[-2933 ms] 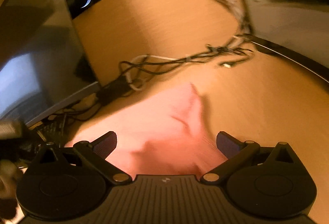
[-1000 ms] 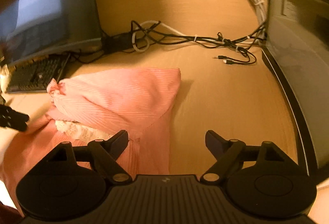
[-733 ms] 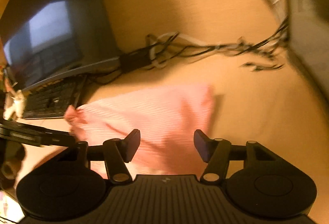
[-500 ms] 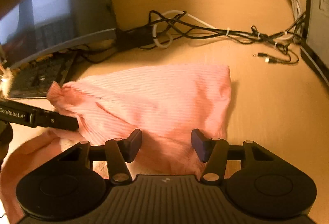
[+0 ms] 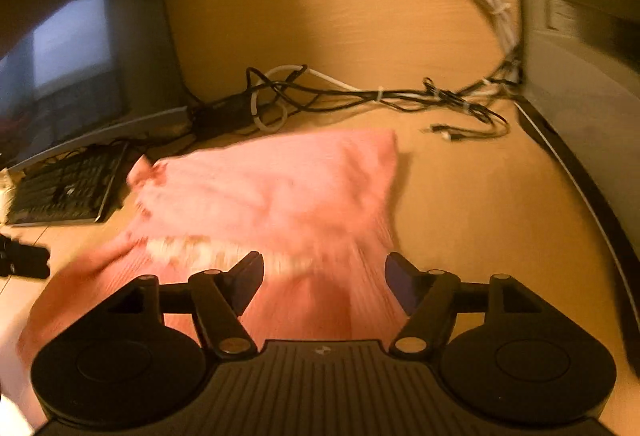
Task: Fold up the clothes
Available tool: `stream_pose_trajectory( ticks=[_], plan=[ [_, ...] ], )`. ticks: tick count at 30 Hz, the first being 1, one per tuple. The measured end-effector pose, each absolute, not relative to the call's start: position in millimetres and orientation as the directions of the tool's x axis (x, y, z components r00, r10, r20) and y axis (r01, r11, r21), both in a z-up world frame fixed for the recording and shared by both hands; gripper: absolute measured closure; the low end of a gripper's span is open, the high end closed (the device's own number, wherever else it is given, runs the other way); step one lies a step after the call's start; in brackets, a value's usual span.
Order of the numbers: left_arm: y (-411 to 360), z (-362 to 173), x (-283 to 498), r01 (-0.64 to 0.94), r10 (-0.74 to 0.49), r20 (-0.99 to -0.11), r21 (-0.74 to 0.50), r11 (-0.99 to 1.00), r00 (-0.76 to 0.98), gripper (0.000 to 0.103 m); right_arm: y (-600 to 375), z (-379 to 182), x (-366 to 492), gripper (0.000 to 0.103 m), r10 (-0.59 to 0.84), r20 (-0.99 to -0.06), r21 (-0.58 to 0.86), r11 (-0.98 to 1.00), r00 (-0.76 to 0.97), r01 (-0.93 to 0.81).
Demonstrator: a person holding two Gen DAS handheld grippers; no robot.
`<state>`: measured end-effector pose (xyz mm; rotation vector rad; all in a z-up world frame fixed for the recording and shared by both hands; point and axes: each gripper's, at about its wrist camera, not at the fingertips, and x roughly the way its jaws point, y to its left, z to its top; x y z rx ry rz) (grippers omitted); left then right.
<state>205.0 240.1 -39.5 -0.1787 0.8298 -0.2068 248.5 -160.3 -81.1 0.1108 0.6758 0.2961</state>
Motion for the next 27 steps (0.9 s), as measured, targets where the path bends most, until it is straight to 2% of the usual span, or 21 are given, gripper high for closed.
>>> stream_pose_trajectory(
  ticks=[7, 11, 14, 15, 16, 17, 20, 22, 25, 27],
  plan=[
    [246.5, -67.6, 134.9, -0.003, -0.100, -0.774, -0.131, 0.991, 0.625, 0.019, -173.0, -83.1, 209.2, 0.031, 0.329, -0.614, 0.189, 0.944, 0.718, -0.271],
    [236.2, -76.6, 132.2, -0.079, -0.030, -0.759, -0.107, 0.991, 0.651, 0.026, -174.7, -80.7, 204.4, 0.028, 0.350, -0.596, 0.218, 0.937, 0.722, -0.274],
    [216.7, -76.9, 127.6, -0.047, -0.023, -0.741, -0.072, 0.996, 0.671, 0.035, -171.6, -81.1, 201.1, 0.027, 0.364, -0.587, 0.224, 0.932, 0.723, -0.286],
    [208.4, -76.9, 125.4, -0.028, -0.022, -0.736, -0.056, 0.998, 0.677, 0.040, -169.8, -81.3, 200.5, 0.027, 0.369, -0.587, 0.224, 0.929, 0.720, -0.294],
    [199.7, -75.1, 124.3, -0.001, -0.018, -0.731, -0.025, 1.000, 0.682, 0.063, -168.3, -81.1, 199.8, 0.027, 0.377, -0.587, 0.223, 0.926, 0.716, -0.305],
    [190.5, -71.8, 124.1, 0.034, -0.011, -0.726, 0.018, 0.999, 0.687, 0.095, -167.2, -80.8, 199.3, 0.027, 0.385, -0.585, 0.222, 0.922, 0.713, -0.316],
    [160.0, -58.9, 120.8, 0.160, 0.000, -0.703, 0.162, 0.974, 0.711, 0.095, -164.9, -79.6, 199.3, 0.027, 0.401, -0.583, 0.221, 0.915, 0.707, -0.337],
    [136.4, -47.6, 112.5, 0.281, -0.041, -0.697, 0.234, 0.931, 0.716, 0.095, -162.5, -78.2, 202.2, 0.027, 0.412, -0.580, 0.229, 0.910, 0.703, -0.345],
    [118.4, -49.1, 108.0, 0.392, -0.143, -0.737, 0.176, 0.903, 0.660, 0.093, -150.4, -71.5, 208.8, 0.027, 0.437, -0.571, 0.228, 0.898, 0.695, -0.377],
    [113.1, -54.0, 106.8, 0.433, -0.210, -0.754, 0.107, 0.895, 0.622, 0.084, -138.2, -63.4, 214.3, 0.027, 0.481, -0.564, 0.254, 0.874, 0.671, -0.413]
  ],
)
